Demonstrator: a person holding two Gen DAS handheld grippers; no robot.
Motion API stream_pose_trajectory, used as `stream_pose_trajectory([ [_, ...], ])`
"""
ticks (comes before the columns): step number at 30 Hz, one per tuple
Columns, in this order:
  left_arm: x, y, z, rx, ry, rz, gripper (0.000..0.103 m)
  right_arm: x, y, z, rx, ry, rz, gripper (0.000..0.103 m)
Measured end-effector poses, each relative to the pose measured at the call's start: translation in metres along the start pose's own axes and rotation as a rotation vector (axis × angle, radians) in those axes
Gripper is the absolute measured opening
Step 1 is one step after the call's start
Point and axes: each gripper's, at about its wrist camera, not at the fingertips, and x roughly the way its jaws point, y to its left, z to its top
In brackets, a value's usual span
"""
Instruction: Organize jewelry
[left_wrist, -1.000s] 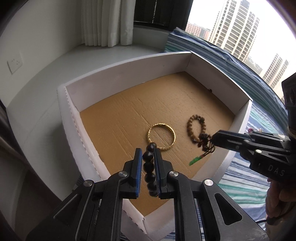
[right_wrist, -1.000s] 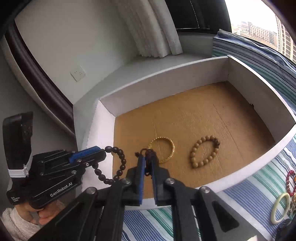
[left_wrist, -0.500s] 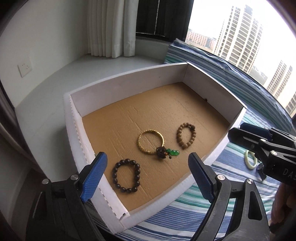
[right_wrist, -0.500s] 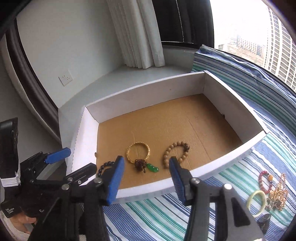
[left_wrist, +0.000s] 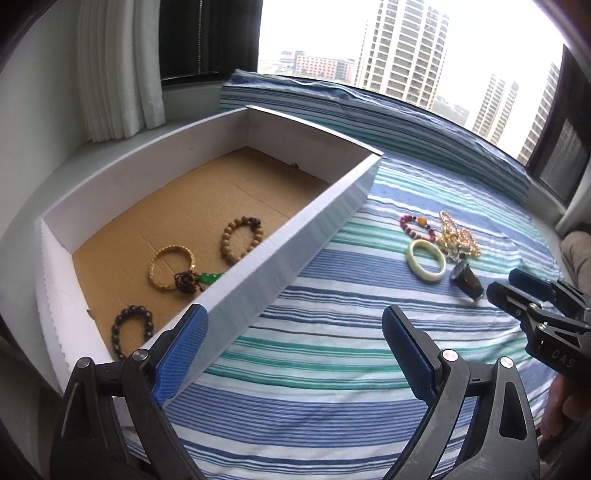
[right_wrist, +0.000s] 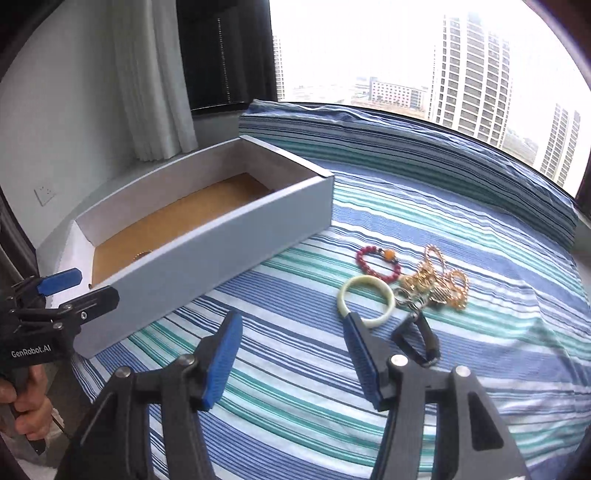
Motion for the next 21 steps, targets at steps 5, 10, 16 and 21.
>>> stream_pose_trajectory([
  [5,0.015,-0.03,-0.014,0.056,0.052,-0.048,0.096,-0.007,-0.042,-0.046,0.085,0.033,-0.105,0.058],
  [10,0.022,-0.047,-0.027,0.1,0.087,-0.069,0.096,-0.003,-0.067,-0.082,0.147,0.079,-0.17,0.058],
  [16,0.026,-0.056,-0.032,0.142,0.09,-0.07,0.096,-0.008,-0.075,-0.106,0.179,0.073,-0.2,0.058],
  [21,0.04,-0.059,-0.039,0.148,0.126,-0.083,0.096,-0.013,-0.076,-0.113,0.182,0.067,-0.23,0.058],
])
